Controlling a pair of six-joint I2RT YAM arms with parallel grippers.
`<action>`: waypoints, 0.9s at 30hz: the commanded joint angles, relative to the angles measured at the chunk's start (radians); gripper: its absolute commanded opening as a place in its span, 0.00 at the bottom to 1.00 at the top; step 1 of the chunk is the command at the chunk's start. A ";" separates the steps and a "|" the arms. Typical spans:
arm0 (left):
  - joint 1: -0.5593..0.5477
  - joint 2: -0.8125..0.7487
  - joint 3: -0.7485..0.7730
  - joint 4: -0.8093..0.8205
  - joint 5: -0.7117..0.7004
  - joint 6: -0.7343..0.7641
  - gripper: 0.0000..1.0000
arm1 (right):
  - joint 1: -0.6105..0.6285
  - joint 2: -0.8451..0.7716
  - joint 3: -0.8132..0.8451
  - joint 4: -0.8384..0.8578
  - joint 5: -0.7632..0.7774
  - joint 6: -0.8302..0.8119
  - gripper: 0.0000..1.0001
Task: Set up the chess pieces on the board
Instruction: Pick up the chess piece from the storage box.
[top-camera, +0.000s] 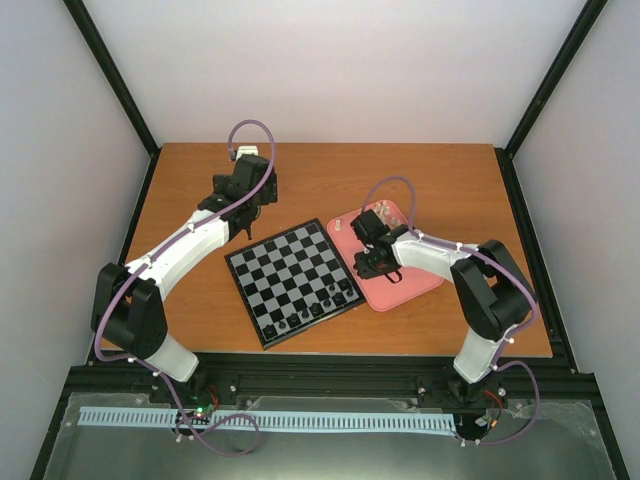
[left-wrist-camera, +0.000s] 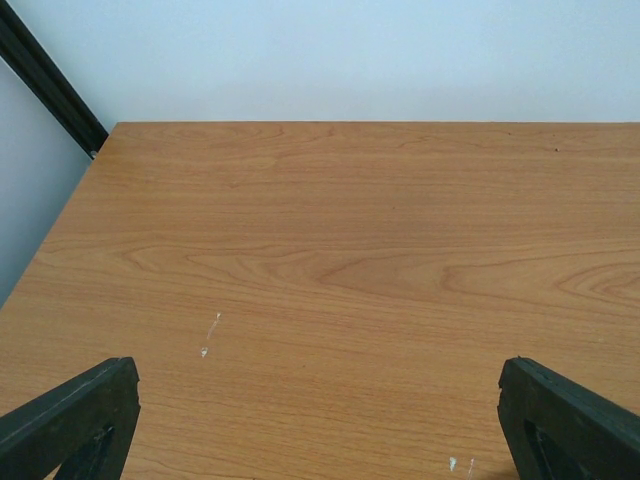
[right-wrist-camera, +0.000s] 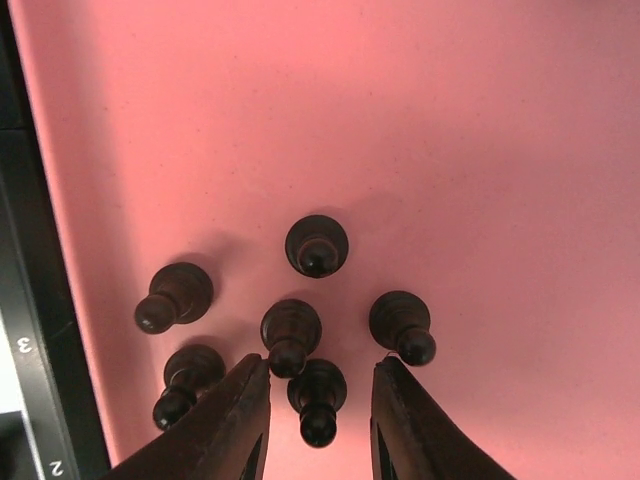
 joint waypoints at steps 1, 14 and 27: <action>-0.008 -0.004 0.011 0.012 -0.012 0.019 1.00 | -0.008 0.027 -0.009 0.029 -0.019 -0.004 0.28; -0.009 0.002 0.015 0.010 -0.014 0.019 1.00 | -0.013 -0.014 -0.008 -0.004 -0.019 0.007 0.03; -0.009 -0.009 0.014 0.007 -0.009 0.013 1.00 | 0.122 -0.171 0.101 -0.125 -0.020 0.005 0.03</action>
